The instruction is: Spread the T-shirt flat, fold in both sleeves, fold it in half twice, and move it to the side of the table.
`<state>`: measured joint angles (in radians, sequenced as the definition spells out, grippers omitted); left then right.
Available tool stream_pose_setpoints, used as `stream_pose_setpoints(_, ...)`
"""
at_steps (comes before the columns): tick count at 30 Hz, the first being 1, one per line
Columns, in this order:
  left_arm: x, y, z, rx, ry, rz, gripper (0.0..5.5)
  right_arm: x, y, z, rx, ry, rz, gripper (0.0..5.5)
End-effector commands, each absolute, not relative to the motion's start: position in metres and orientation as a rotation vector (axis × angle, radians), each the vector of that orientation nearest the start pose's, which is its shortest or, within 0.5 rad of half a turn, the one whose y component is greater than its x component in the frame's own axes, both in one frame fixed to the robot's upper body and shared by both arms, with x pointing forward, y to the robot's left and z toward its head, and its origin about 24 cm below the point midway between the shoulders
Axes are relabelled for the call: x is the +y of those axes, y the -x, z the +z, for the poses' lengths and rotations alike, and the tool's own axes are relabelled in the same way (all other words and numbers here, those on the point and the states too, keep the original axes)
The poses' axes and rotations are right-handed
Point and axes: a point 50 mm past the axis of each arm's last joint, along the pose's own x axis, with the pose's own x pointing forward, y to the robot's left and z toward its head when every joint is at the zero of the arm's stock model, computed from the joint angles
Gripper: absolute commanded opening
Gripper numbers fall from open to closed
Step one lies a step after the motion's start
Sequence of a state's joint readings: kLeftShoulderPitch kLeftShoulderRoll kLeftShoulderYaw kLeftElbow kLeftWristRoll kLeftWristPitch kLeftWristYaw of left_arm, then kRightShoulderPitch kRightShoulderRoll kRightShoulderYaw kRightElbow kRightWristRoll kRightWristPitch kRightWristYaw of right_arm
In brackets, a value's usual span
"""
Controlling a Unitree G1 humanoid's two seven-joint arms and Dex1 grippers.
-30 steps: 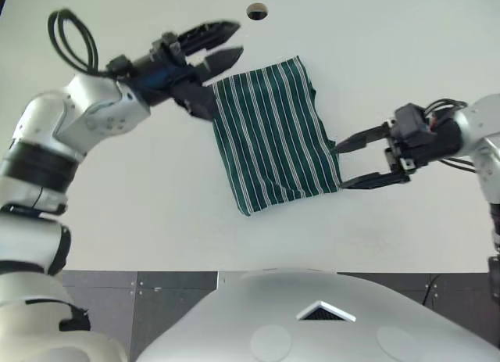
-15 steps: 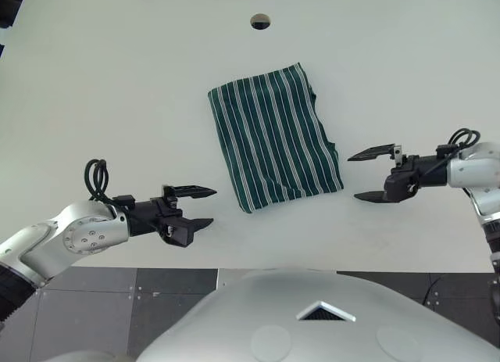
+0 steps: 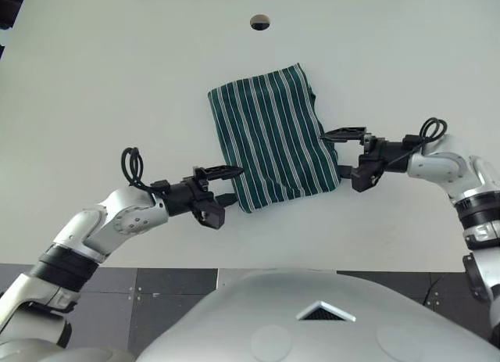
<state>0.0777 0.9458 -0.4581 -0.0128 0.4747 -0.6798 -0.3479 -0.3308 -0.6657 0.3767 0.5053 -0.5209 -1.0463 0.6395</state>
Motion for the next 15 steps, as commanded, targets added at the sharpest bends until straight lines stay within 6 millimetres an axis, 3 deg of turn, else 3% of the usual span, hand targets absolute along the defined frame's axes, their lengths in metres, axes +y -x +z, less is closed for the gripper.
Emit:
stream_pose_setpoints(1, 0.1944, -0.1708, 0.0090, -0.072, -1.270, -1.300, 3.48, -0.1705, -0.2353, 0.0097, -0.181, 1.297, 1.523, 4.37)
stream_pose_setpoints(4, 0.1926, -0.1759, 0.0055, -0.086, -1.274, -1.292, 3.48, -0.1655, -0.2361, 0.0063, -0.179, 1.291, 1.537, 4.37)
stream_pose_setpoints(9, 0.1906, -0.1742, 0.0021, -0.090, -1.249, -1.317, 3.51, -0.1681, -0.2373, 0.0042, -0.152, 1.292, 1.542, 3.41)
stream_pose_setpoints(15, 0.1879, -0.1731, 0.0015, -0.101, -1.225, -1.328, 2.46, -0.1715, -0.2388, 0.0052, -0.122, 1.290, 1.542, 2.18)
